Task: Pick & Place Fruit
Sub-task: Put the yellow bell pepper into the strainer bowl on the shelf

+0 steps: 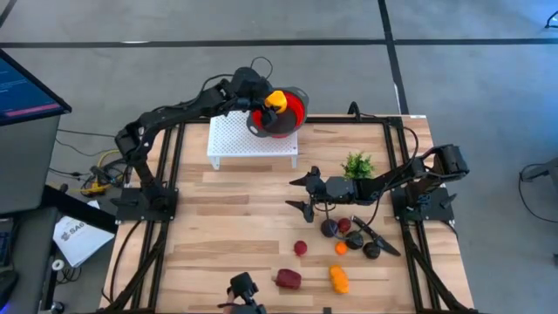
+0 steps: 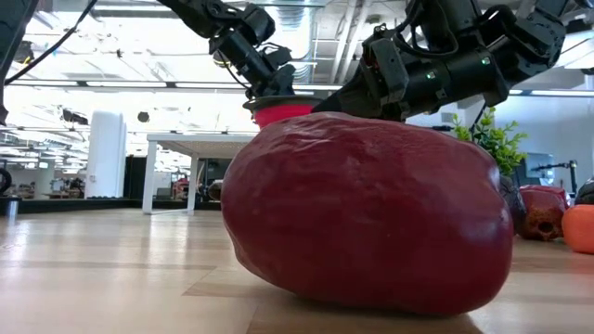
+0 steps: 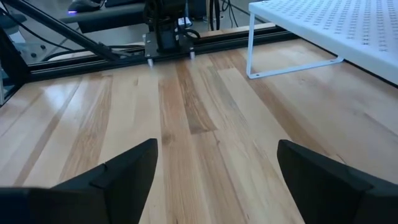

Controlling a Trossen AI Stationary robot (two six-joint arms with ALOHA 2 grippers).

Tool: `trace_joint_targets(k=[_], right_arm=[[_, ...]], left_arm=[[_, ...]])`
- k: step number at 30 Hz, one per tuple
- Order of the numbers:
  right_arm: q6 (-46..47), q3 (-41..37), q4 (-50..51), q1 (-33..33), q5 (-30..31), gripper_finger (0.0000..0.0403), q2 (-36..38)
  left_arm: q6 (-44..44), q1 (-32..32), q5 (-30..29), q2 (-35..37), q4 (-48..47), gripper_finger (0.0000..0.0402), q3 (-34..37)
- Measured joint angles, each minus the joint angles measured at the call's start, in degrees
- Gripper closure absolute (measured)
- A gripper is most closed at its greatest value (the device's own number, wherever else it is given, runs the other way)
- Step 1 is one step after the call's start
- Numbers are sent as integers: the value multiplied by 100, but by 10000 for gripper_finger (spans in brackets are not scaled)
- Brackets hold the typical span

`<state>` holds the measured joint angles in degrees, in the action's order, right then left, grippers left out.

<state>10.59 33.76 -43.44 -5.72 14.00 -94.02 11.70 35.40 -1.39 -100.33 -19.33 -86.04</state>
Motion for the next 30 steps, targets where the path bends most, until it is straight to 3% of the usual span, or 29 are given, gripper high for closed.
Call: trace_joint_targets(k=[30], right_arm=[[109, 0, 4, 0, -9, 79, 0]], left_arm=[[-153, -48, -307, 98, 404, 54, 372]])
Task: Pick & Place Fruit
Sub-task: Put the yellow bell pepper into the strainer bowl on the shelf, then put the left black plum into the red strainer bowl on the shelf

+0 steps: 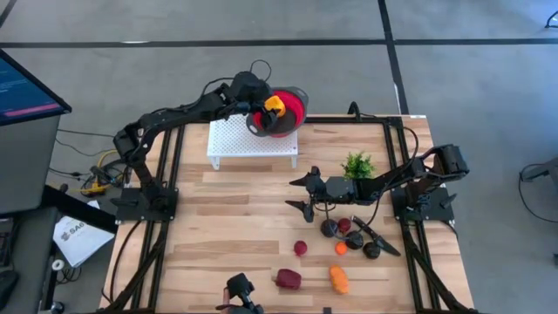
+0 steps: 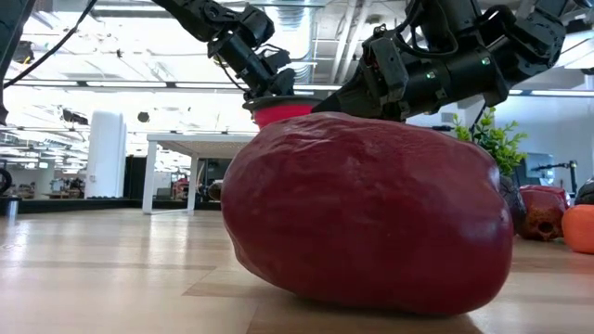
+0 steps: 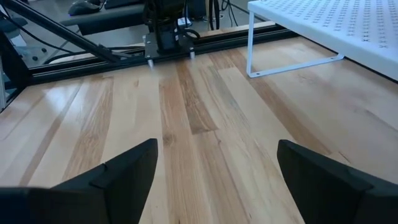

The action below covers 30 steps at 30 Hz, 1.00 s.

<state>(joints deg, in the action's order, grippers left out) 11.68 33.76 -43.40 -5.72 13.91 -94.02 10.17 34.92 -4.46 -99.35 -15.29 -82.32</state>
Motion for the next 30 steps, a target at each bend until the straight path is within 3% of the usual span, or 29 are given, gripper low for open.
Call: trace_joint_targets(k=[8, 19, 24, 30], right_arm=[[0, 0, 0, 0, 2, 79, 0], [-170, 0, 0, 10, 259, 79, 0], [-354, 0, -127, 11, 579, 79, 50], [-607, 0, 285, -194, 587, 79, 662]], left_arm=[[48, -48, -136, 136, 151, 55, 5], [326, -528, -125, 1169, 258, 55, 138], [549, -1173, -108, 1863, 577, 55, 898], [760, -2269, 161, 2711, 1713, 55, 2538]])
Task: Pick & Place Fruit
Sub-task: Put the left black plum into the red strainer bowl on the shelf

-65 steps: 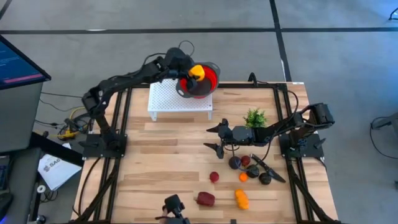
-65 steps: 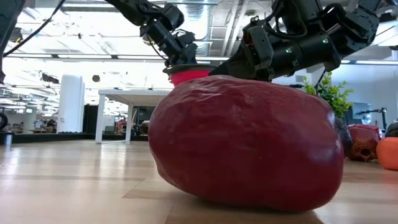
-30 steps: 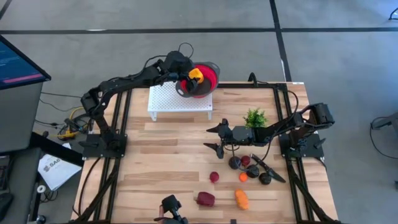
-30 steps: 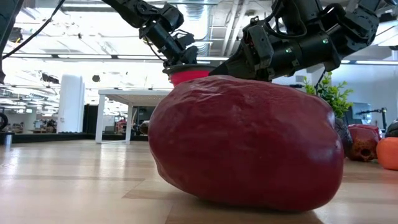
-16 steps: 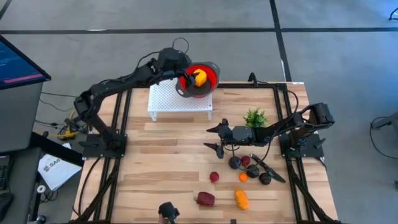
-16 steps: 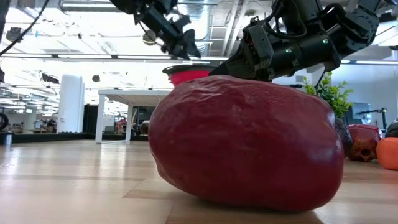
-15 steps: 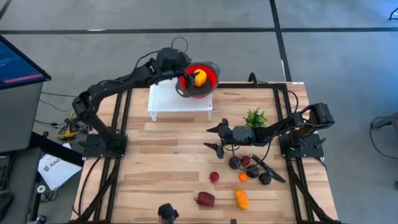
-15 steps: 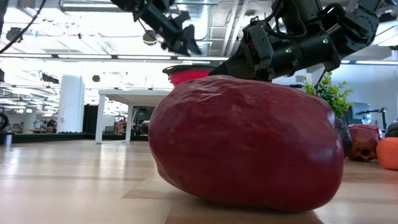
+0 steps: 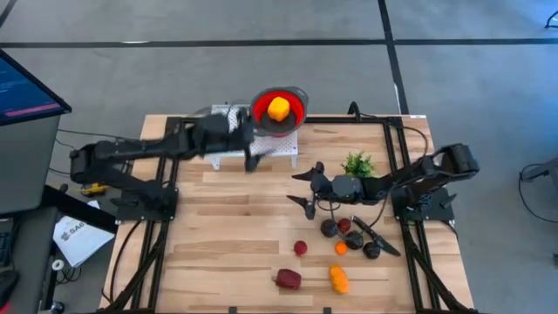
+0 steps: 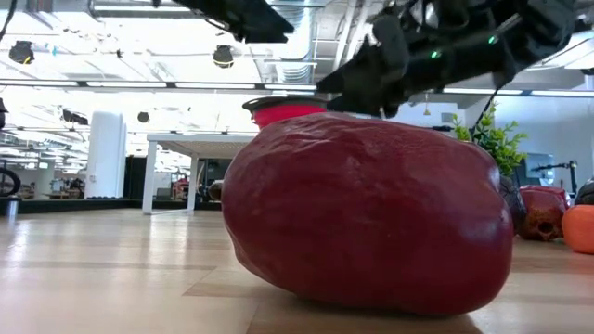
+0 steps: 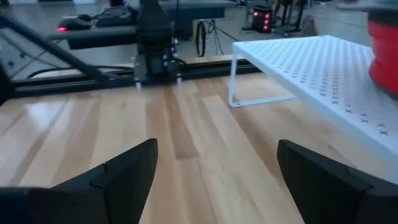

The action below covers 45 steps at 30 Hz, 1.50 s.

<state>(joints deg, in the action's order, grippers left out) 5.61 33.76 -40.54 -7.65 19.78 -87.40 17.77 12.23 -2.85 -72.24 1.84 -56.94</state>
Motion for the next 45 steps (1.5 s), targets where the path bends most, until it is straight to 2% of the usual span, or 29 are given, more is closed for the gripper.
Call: trace_joint_targets(k=[3, 8, 11, 14, 16, 18, 29, 36, 39, 45], right_arm=[[104, 58, 1020, -226, -26, 79, 588], [1045, 783, 4083, -697, -476, 79, 1396], [1874, 1127, 5568, -1028, -537, 79, 1420], [2644, 1175, 6180, -1389, -485, 79, 1165], [3083, 1172, 6332, -1595, -451, 79, 863], [3412, 1169, 6352, -1736, -444, 79, 546], [4646, 1172, 6436, -2073, -250, 82, -767], [4978, 1178, 6442, -2251, -66, 122, -846], [5010, 1165, 6295, -2229, -184, 141, -737], [4294, 1165, 5111, -1772, -133, 154, -545]], left_arm=[[-38, -603, 123, 259, 941, 55, 868], [-612, -1498, 48, 263, 2523, 55, 1956], [-1122, -1905, -470, 83, 3028, 55, 2346], [-1520, -2222, -1184, -93, 3145, 55, 2551], [-1774, -2394, -1580, -195, 3130, 55, 2671], [-2002, -2505, -1731, -339, 3137, 55, 2720], [-2540, -3104, -1811, -521, 3220, 55, 2762], [-2486, -3180, -1979, -521, 3262, 55, 2762], [-2279, -3167, -2078, -521, 3264, 55, 2762], [-1588, -3144, -3087, -516, 3273, 55, 2828]])
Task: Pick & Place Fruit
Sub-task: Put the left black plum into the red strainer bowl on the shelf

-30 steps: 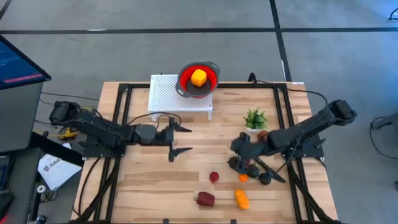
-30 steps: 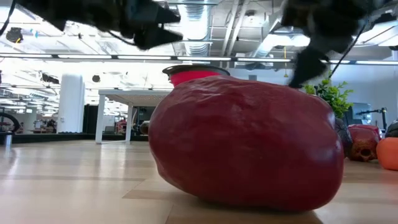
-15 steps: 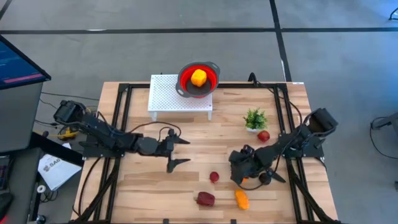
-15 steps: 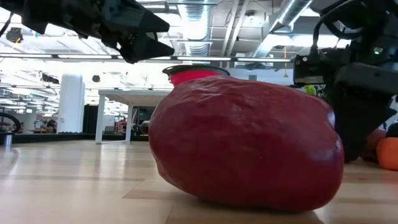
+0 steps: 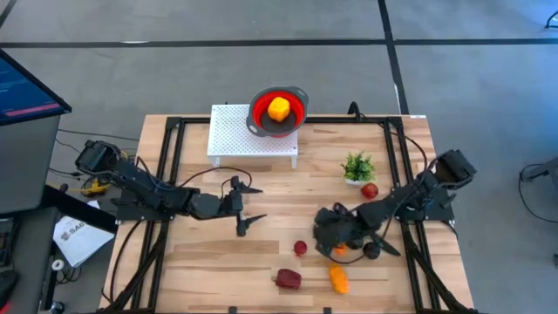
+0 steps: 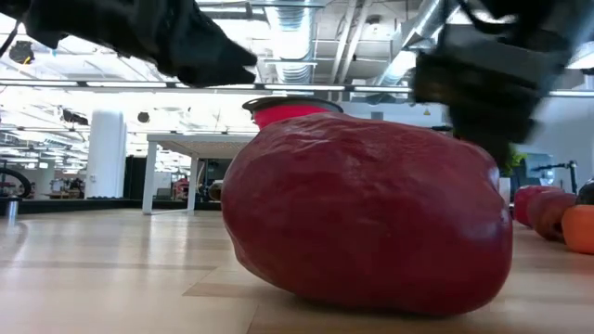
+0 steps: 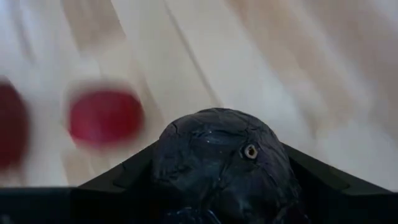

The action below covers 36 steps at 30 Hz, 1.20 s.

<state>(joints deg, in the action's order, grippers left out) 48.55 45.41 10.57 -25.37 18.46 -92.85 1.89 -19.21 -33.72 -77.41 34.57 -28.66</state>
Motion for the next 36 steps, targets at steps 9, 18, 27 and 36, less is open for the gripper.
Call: trace_joint_targets(k=[9, 18, 27, 36], right_arm=[[-2756, 204, -2807, 1736, 168, 156, 377], [-5224, 2037, -2154, 2983, 111, 149, 200], [-5409, 2997, -492, 4229, 114, 140, 148], [-5455, 3022, -267, 5006, -418, 138, 159]], left_arm=[[218, 571, -283, 0, 25, 55, 288], [129, 644, -278, 0, 55, 55, 319], [-685, 613, -268, 0, 116, 55, 319], [-1449, 602, -257, 0, 140, 55, 319]])
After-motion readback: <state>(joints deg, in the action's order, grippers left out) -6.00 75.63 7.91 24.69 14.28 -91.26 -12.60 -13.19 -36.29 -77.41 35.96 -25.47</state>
